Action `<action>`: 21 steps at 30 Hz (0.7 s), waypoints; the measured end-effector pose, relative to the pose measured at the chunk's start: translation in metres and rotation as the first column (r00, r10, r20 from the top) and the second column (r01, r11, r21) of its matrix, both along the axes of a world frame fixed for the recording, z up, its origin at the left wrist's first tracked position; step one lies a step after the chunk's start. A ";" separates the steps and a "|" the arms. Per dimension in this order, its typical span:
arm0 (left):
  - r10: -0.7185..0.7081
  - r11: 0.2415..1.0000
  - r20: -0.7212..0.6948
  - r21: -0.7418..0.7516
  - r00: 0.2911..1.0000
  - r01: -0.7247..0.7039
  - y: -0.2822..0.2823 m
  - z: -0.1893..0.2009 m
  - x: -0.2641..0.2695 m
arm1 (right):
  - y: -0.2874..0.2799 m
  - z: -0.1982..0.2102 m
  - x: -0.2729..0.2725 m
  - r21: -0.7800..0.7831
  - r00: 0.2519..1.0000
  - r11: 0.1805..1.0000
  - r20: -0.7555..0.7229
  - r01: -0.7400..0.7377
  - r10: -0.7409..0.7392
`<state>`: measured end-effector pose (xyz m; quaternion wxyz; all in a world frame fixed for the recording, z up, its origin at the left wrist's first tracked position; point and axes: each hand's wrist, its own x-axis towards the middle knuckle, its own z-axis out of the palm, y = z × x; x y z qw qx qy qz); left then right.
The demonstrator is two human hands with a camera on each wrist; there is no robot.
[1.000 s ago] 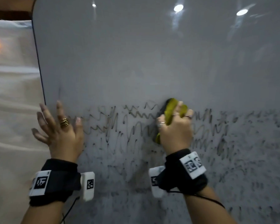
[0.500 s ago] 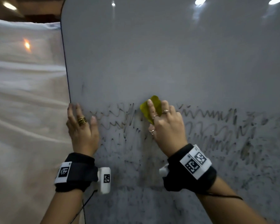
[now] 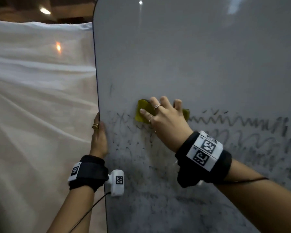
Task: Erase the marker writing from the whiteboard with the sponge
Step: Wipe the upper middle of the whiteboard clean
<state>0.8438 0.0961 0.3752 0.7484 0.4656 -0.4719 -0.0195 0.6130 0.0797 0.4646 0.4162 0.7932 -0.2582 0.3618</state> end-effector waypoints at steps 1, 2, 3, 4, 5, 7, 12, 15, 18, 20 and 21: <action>-0.040 0.999 -0.017 -0.010 0.999 0.040 -0.002 -0.001 0.002 | 0.005 0.002 0.016 0.023 1.000 1.000 -0.009 -0.016 0.016; -0.092 0.996 -0.045 -0.022 0.995 0.091 -0.004 -0.001 0.003 | 0.010 0.002 0.031 0.029 1.000 0.999 -0.025 -0.014 0.015; -0.135 0.990 -0.082 -0.037 0.987 0.133 -0.005 -0.001 0.004 | 0.014 0.001 0.045 0.016 0.999 1.000 -0.045 -0.007 0.008; -0.166 0.986 -0.113 -0.052 0.980 0.161 -0.005 0.001 0.003 | 0.019 0.000 0.056 0.017 0.998 1.000 -0.067 -0.003 0.004; -0.174 0.984 -0.132 -0.061 0.976 0.168 -0.006 0.002 0.002 | 0.022 -0.001 0.065 0.016 0.997 1.000 -0.077 -0.010 0.012; -0.176 0.983 -0.138 -0.074 0.975 0.167 -0.005 0.005 -0.002 | 0.025 -0.002 0.076 0.008 0.995 0.999 -0.088 -0.035 0.036; -0.254 0.965 -0.144 -0.108 0.956 0.240 0.000 0.001 -0.004 | 0.020 -0.003 0.046 -0.003 0.994 0.999 -0.104 -0.045 0.044; -0.341 0.934 -0.099 -0.146 0.935 0.325 0.005 0.005 -0.005 | 0.018 -0.006 0.044 0.006 0.986 1.000 -0.164 0.021 -0.020; -0.406 0.911 -0.115 -0.134 0.906 0.391 0.012 0.015 -0.011 | 0.032 -0.004 0.078 0.032 0.983 0.997 -0.172 0.076 -0.069; -0.420 0.907 -0.148 -0.095 0.895 0.410 0.014 0.016 -0.012 | 0.031 -0.007 0.106 0.068 0.978 0.998 -0.209 -0.003 0.017; -0.431 0.902 -0.168 -0.085 0.886 0.423 0.014 0.015 -0.012 | 0.031 -0.009 0.114 0.102 0.980 0.994 -0.195 -0.026 0.046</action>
